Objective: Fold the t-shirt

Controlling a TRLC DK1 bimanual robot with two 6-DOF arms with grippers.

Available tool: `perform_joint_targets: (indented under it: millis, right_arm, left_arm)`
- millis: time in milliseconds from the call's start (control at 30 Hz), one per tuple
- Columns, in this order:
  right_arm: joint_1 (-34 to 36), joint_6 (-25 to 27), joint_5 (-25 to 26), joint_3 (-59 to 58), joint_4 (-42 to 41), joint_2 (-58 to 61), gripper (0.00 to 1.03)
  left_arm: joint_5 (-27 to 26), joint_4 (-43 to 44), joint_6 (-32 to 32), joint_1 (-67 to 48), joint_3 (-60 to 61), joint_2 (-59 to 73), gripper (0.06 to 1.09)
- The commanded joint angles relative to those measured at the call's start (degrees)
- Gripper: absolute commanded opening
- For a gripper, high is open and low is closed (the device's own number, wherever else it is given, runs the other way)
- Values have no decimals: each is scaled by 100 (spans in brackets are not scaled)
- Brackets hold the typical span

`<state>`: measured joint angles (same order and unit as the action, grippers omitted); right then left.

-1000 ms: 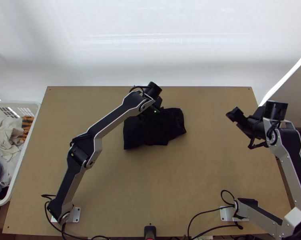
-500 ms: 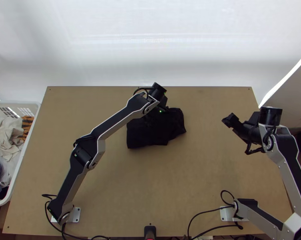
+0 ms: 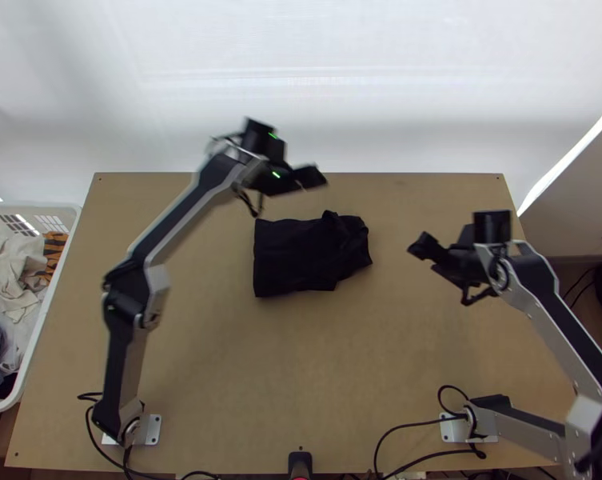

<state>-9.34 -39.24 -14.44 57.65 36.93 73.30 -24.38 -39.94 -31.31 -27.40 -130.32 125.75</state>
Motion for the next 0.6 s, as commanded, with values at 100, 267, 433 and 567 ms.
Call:
perform_joint_targets:
  millis: [100,267,433,567]
  right_arm:
    - [-630,-382,-15,862,104,1117,98]
    - [-1087,-549,-15,2585,1589,2242,94]
    - [-1500,-514,55,3560,1994,2953,94]
    - [-1764,-312,248,3930,2178,3419,96]
  left_arm:
    - [-5,-347,55,683,341,-824,105]
    - [74,-585,222,938,587,-1185,105]
    - [179,-611,283,1026,771,-1431,105]
    - [241,-664,301,1079,780,-1536,105]
